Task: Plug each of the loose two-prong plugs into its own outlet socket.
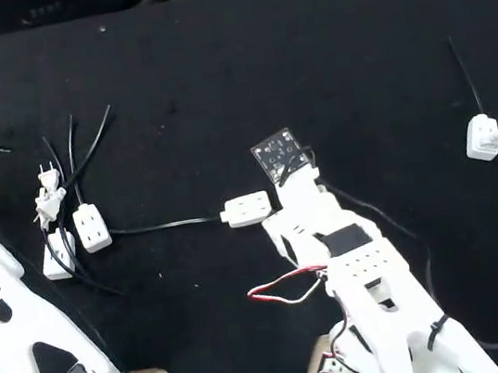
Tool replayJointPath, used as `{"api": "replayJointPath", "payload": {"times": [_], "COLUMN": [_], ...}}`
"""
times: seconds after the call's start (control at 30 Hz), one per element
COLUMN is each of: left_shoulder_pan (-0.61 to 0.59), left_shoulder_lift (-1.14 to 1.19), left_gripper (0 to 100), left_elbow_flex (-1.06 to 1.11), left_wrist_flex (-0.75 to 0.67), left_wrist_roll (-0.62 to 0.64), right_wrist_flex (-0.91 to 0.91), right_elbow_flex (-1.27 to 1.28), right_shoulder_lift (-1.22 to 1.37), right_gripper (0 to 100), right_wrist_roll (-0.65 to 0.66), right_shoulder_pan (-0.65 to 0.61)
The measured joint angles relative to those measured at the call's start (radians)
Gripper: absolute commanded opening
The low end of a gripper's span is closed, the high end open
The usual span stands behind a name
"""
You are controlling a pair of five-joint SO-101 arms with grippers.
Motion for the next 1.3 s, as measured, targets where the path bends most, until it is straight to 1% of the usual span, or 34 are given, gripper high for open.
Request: {"api": "replayJointPath", "payload": {"times": [0.1,0.17,0.27,0.3,0.33,0.43,0.63,0.77,0.87,1.1,1.23,1.3], "left_shoulder_pan": [0.002,0.002,0.002,0.002,0.002,0.002,0.003,0.003,0.003,0.005,0.005,0.005], "left_shoulder_lift": [0.011,0.012,0.012,0.012,0.012,0.012,0.012,0.006,-0.057,-0.189,-0.250,-0.293], "left_gripper": [21,17,4,2,5,3,3,3,3,3,3,3], "left_elbow_flex": [0.000,0.000,0.000,0.000,0.000,0.000,-0.002,-0.110,-0.135,-0.146,-0.147,-0.149], "left_wrist_flex": [-0.003,-0.003,-0.003,-0.003,-0.003,-0.003,0.014,0.061,0.061,-0.037,-0.095,-0.104], "left_wrist_roll": [0.000,0.000,0.000,0.000,0.000,0.000,0.000,0.000,0.000,0.006,0.100,0.121], "right_wrist_flex": [0.000,0.000,0.000,0.000,0.000,0.000,0.000,0.000,0.000,0.000,0.000,0.000], "right_elbow_flex": [0.000,0.000,0.000,0.000,0.000,0.000,0.000,0.000,0.000,0.000,0.000,0.000], "right_shoulder_lift": [0.000,0.000,0.000,0.000,0.000,0.000,0.000,0.000,0.000,0.000,0.000,0.000], "right_gripper": [22.2,22.2,22.2,22.2,22.2,22.2,22.2,22.2,22.2,22.2,22.2,22.2], "right_wrist_roll": [0.000,0.000,0.000,0.000,0.000,0.000,0.000,0.000,0.000,0.000,0.000,0.000], "right_shoulder_pan": [0.000,0.000,0.000,0.000,0.000,0.000,0.000,0.000,0.000,0.000,0.000,0.000]}}
